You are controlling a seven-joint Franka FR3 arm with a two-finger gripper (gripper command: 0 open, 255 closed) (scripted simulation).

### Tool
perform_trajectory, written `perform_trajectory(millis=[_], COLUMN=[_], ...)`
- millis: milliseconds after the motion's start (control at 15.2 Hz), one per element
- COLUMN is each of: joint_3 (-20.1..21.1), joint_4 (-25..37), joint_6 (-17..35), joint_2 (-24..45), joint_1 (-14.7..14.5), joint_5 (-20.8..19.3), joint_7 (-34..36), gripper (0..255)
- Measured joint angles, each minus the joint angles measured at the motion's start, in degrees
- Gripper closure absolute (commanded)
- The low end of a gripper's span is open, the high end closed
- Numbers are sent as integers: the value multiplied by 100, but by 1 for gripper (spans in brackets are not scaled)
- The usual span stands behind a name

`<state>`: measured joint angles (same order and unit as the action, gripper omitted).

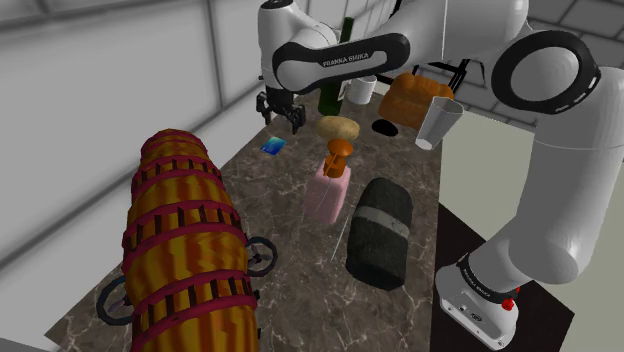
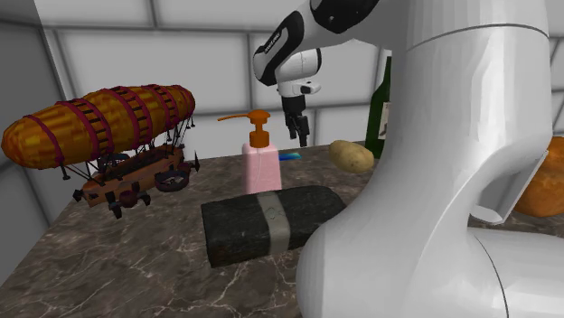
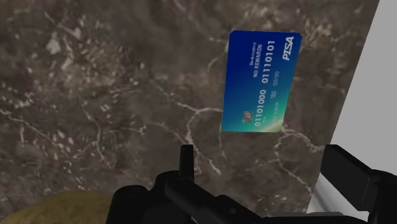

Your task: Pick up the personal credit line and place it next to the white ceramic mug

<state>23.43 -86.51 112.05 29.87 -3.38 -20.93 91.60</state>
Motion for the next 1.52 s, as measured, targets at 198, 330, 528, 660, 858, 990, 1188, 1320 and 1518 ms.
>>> perform_trajectory(millis=[198, 330, 528, 660, 858, 990, 1188, 1320, 1518], joint_3=[-80, -105, -134, -140, -143, -143, -140, -139, -139], joint_4=[158, 114, -1, -16, -19, -20, -11, -12, -18], joint_6=[53, 167, 345, 377, 387, 388, 395, 395, 389], joint_2=[222, 297, 364, 381, 386, 387, 377, 377, 371], joint_1=[-70, -80, -65, -62, -60, -60, -61, -60, -58], joint_5=[-100, -140, -183, -192, -195, -196, -195, -195, -193], joint_7=[138, 183, 215, 219, 219, 220, 219, 218, 217], gripper=[0, 0, 0, 0, 0, 255, 255, 255, 255])
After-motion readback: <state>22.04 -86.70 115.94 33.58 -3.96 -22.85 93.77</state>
